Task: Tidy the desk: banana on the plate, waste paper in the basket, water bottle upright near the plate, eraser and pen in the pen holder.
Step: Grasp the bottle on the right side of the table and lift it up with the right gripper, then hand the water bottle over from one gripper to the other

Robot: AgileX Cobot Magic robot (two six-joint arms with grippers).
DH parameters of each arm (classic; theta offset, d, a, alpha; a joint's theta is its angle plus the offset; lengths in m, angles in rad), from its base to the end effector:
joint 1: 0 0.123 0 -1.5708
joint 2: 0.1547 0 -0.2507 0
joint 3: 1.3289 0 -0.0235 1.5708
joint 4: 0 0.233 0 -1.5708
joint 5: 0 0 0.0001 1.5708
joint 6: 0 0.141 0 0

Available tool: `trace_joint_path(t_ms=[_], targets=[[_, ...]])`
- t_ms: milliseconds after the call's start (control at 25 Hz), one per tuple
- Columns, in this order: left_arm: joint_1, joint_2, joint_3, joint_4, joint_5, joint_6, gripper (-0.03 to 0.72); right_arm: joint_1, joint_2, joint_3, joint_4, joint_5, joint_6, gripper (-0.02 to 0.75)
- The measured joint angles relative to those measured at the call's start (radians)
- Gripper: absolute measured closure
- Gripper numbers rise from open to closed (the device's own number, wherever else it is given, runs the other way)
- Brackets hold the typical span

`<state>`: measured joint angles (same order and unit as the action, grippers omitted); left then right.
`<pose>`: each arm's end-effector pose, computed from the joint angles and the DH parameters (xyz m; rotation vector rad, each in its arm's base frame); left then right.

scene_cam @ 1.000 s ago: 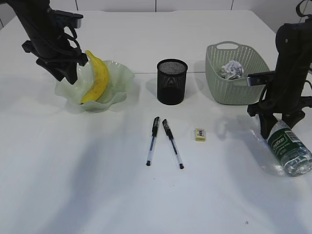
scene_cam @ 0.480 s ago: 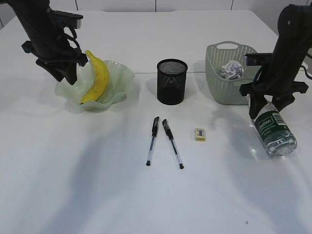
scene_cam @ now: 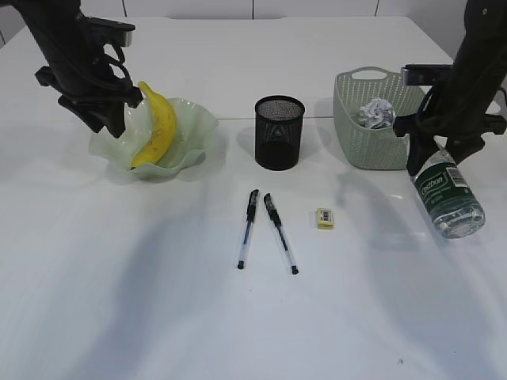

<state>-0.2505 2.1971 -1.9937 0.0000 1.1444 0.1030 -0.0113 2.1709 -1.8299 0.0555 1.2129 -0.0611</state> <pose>0.4394 -0.1124 0.1631 0.4980 2.7879 -0.0326 0.4179 0.0026 0.1298 -0.0502 3.0344 0.0746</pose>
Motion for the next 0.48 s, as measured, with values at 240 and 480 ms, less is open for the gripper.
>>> trace_joint_path(t_ms=[240,480], targets=[[0.000,0.000,0.000,0.000,0.006,0.000,0.445,0.000,-0.039,0.000,0.006,0.006,0.000,0.379],[0.000,0.000,0.000,0.000,0.021,0.000,0.445,0.000,-0.101,0.000,0.015,0.009,-0.002,0.379]])
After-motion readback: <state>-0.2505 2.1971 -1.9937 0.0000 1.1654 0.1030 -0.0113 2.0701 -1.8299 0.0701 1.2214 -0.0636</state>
